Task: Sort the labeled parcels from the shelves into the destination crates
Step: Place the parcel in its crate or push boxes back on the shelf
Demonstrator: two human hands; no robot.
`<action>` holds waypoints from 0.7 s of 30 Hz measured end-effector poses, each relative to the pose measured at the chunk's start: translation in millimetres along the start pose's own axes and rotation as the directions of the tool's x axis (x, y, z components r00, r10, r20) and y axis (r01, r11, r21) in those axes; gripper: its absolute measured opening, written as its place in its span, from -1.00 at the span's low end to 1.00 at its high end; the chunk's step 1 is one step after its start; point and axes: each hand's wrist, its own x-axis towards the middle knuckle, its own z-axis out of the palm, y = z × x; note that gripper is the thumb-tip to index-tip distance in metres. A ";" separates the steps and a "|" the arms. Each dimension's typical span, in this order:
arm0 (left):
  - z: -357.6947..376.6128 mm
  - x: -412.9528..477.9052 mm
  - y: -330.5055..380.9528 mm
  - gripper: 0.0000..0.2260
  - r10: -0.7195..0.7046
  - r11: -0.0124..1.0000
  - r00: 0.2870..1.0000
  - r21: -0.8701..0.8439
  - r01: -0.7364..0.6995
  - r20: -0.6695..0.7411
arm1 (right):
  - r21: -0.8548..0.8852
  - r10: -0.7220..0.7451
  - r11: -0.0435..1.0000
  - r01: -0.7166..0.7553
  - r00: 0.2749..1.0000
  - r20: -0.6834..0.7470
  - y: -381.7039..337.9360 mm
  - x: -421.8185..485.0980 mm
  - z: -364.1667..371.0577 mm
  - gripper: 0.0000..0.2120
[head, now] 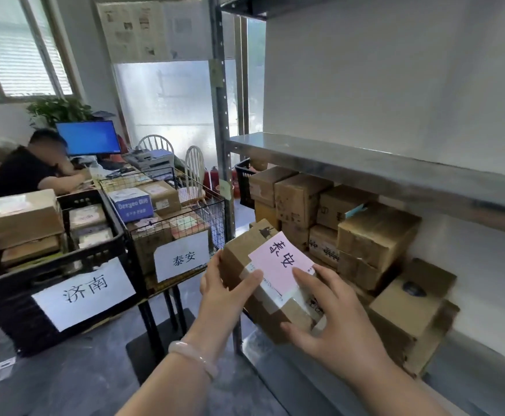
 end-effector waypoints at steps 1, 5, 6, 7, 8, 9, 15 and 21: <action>-14.3 7.0 0.7 -0.01 0.013 0.999 1.000 0.053 -0.012 -0.018 | -0.005 -0.010 1.000 0.010 1.000 0.019 -7.1 10.1 9.8 -0.16; -79.5 34.2 3.4 -0.01 0.086 0.959 0.993 0.276 -0.062 -0.076 | 0.021 -0.032 0.999 0.031 0.999 0.044 -39.4 52.6 58.2 -0.18; -97.7 42.5 3.3 -0.05 0.111 0.944 0.990 0.321 -0.076 -0.091 | 0.031 -0.037 0.999 0.036 0.998 0.041 -49.1 64.8 71.1 -0.19; -116.6 51.9 2.5 -0.09 0.136 0.927 0.985 0.365 -0.090 -0.103 | 0.036 -0.039 0.999 0.038 0.998 0.042 -59.5 78.0 84.6 -0.19; -135.3 62.2 1.7 -0.14 0.157 0.905 0.981 0.413 -0.097 -0.112 | 0.038 -0.038 0.999 0.036 0.998 0.043 -70.2 91.8 97.8 -0.19; -153.6 73.0 0.8 -0.19 0.174 0.877 0.978 0.470 -0.099 -0.119 | 0.041 -0.030 0.999 0.029 0.999 0.041 -80.6 105.7 110.3 -0.19; -248.1 134.0 1.3 -0.27 0.258 0.658 0.962 0.745 -0.111 -0.085 | 0.125 0.007 0.992 -0.006 1.000 -0.007 -133.0 178.3 176.7 -0.17; -304.8 182.2 0.1 -0.30 0.288 0.541 0.956 0.833 -0.117 -0.053 | 0.161 -0.012 0.987 0.020 0.999 -0.050 -170.5 229.7 224.2 -0.23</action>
